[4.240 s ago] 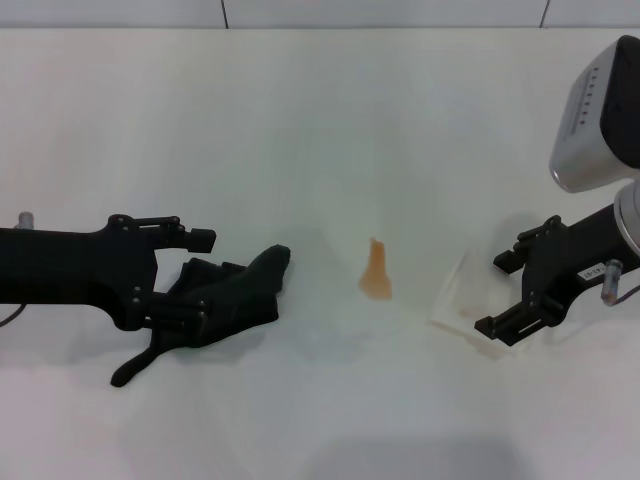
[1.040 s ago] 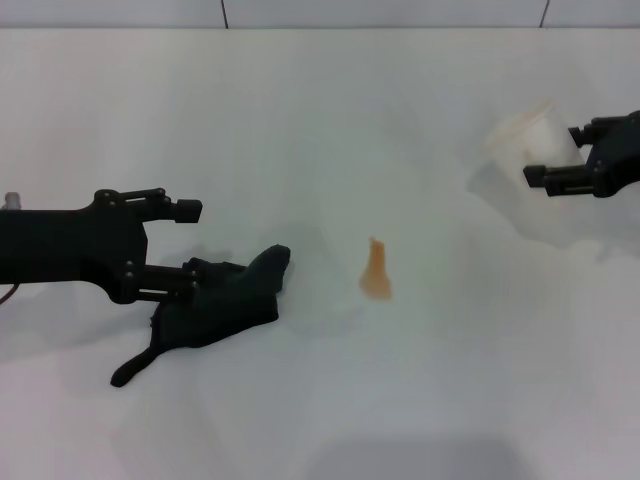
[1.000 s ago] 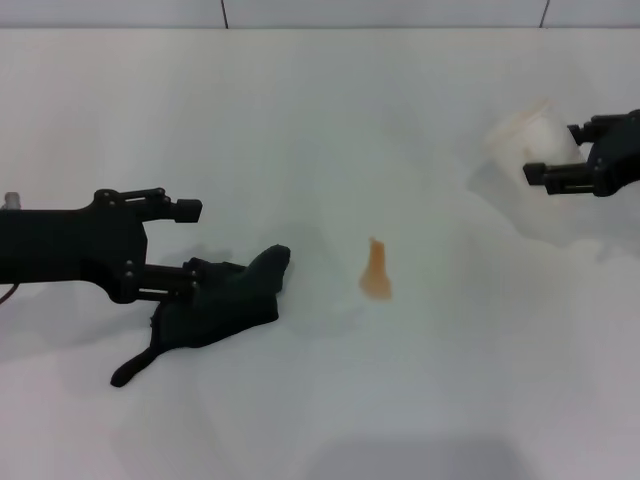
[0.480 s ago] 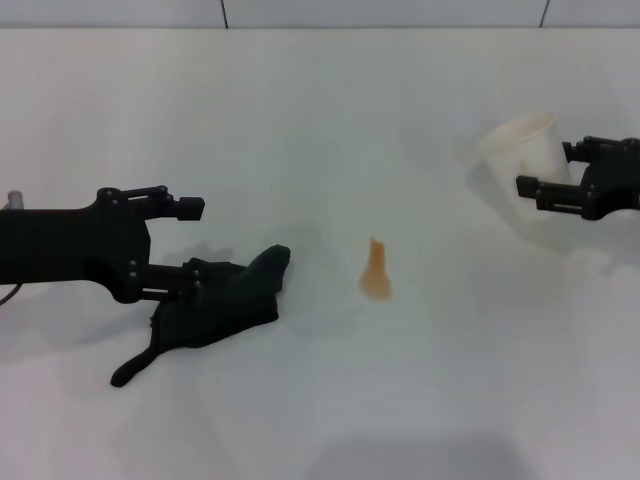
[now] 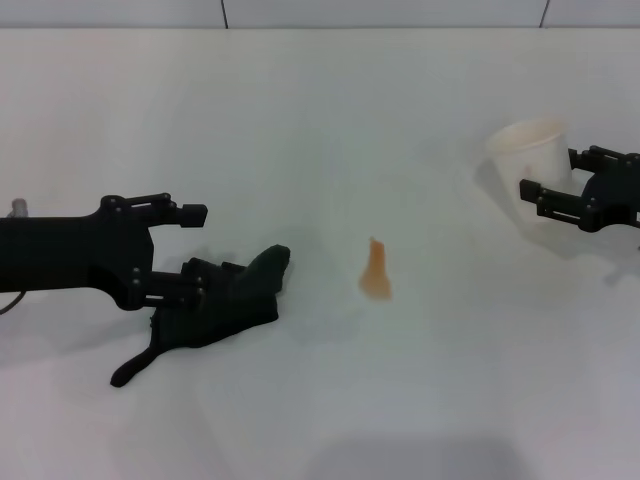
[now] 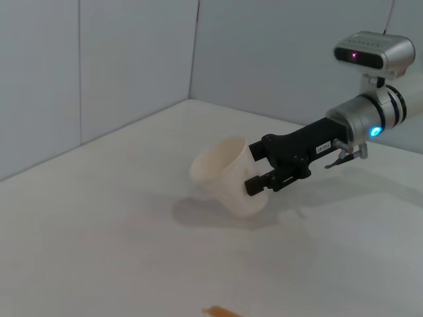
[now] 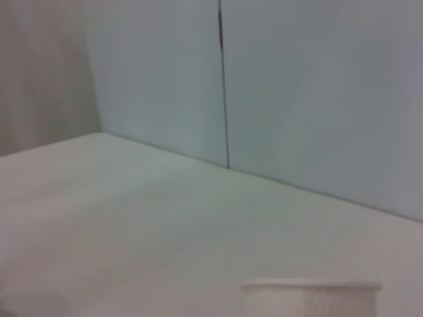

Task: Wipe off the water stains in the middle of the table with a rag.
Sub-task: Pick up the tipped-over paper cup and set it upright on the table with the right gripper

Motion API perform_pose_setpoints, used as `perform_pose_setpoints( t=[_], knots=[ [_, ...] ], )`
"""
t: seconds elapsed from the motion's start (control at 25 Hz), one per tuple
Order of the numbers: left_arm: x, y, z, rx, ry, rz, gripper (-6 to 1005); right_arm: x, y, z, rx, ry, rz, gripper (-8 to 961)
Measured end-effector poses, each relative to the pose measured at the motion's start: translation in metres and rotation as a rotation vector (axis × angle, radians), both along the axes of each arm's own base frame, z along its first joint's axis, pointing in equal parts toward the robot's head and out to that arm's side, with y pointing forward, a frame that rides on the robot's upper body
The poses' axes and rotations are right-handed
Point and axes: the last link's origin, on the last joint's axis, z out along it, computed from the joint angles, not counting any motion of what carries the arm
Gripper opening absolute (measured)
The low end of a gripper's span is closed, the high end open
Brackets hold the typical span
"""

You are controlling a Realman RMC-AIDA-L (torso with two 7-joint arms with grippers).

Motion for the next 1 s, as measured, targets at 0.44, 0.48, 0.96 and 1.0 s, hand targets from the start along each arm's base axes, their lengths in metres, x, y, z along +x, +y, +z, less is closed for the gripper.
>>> perform_pose_setpoints(
  t=[0.44, 0.48, 0.96, 1.0],
  knots=[
    [0.000, -0.002, -0.002, -0.010, -0.003, 0.000, 883, 0.010, -0.008, -0.007, 0.034, 0.014, 0.005, 709],
    [0.000, -0.003, -0.002, -0.011, -0.003, 0.000, 883, 0.010, -0.010, -0.007, 0.037, 0.020, 0.009, 710],
    [0.003, -0.003, -0.002, -0.026, -0.006, -0.013, 883, 0.018, -0.022, -0.012, 0.026, 0.027, 0.002, 712],
    [0.003, -0.003, -0.002, -0.026, -0.006, -0.013, 883, 0.019, -0.023, -0.012, 0.024, 0.026, 0.004, 712]
  ],
)
